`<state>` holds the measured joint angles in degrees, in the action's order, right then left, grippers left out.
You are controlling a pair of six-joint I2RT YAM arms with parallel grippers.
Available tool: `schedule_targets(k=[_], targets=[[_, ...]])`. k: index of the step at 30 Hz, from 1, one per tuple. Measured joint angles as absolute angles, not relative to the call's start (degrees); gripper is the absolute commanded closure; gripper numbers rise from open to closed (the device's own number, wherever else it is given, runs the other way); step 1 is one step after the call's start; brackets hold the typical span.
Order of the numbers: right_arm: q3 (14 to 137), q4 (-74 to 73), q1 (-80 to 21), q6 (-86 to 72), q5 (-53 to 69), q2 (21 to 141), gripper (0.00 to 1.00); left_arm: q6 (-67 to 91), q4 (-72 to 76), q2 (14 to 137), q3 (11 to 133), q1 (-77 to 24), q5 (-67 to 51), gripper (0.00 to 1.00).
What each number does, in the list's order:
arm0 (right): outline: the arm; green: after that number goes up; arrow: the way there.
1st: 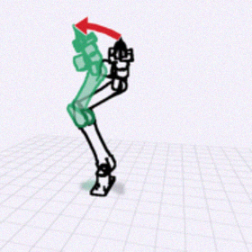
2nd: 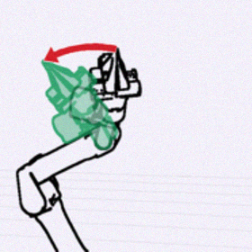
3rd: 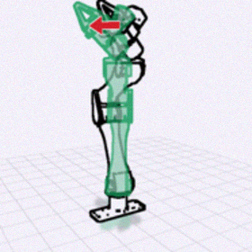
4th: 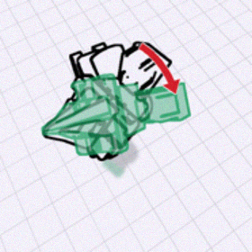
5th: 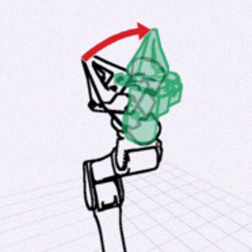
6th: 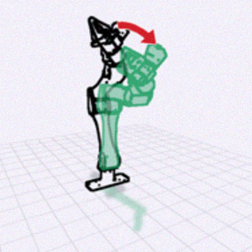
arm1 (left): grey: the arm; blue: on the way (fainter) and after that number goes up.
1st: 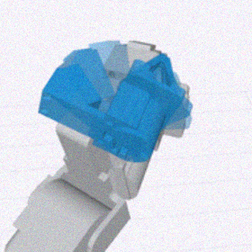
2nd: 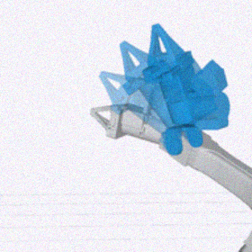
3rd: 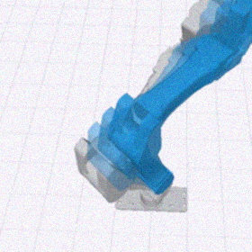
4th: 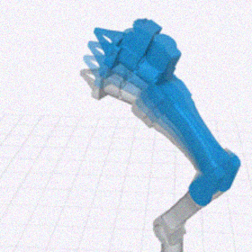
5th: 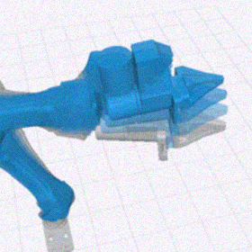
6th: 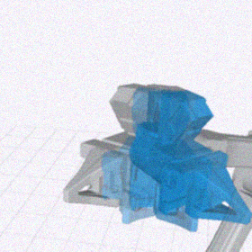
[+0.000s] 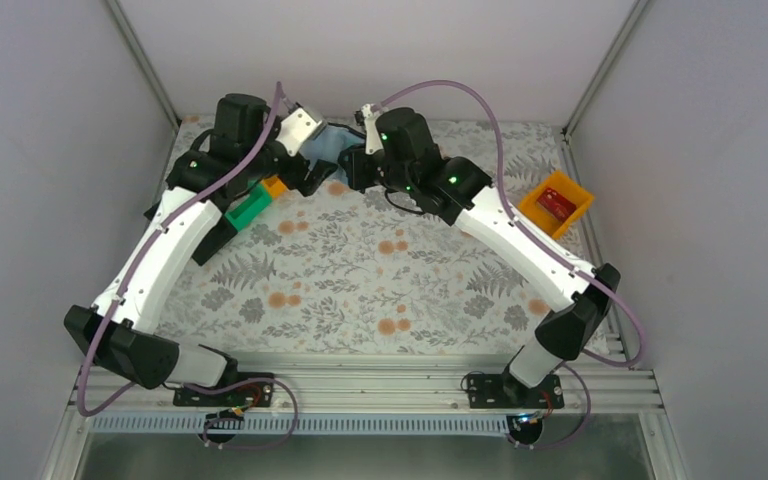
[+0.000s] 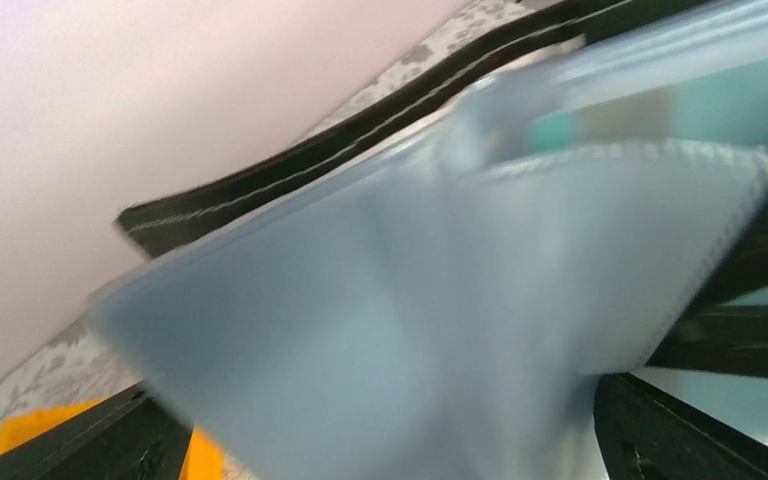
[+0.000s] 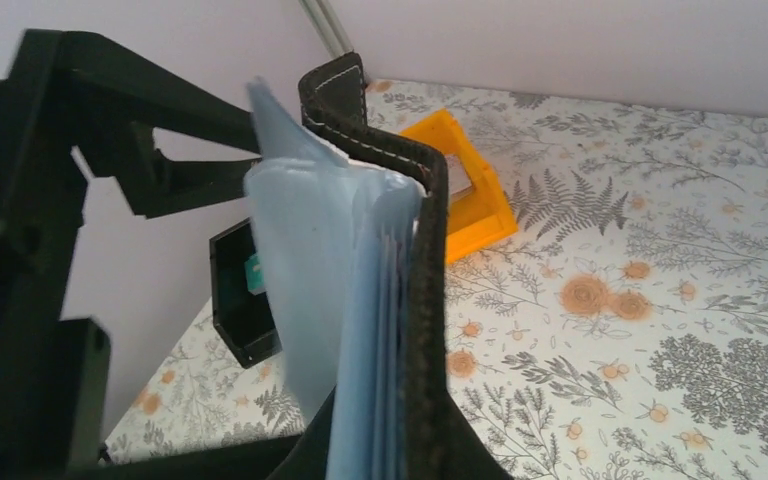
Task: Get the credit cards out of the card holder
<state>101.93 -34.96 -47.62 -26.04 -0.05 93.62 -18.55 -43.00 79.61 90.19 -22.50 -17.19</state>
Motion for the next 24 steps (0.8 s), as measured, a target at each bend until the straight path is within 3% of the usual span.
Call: schedule_targets(k=[10, 18, 24], targets=[[99.6, -33.7, -44.9, -21.2, 11.6, 87.4, 0.96, -21.0, -44.9, 79.4, 89.8, -10.0, -25.6, 0.00], [99.7, -34.6, -43.3, -16.8, 12.1, 84.7, 0.96, -29.5, -52.2, 74.4, 90.5, -10.1, -37.8, 0.00], [102.6, -36.4, -43.1, -18.2, 9.7, 89.1, 0.96, -25.4, -51.0, 73.6, 91.1, -12.9, -40.6, 0.00]])
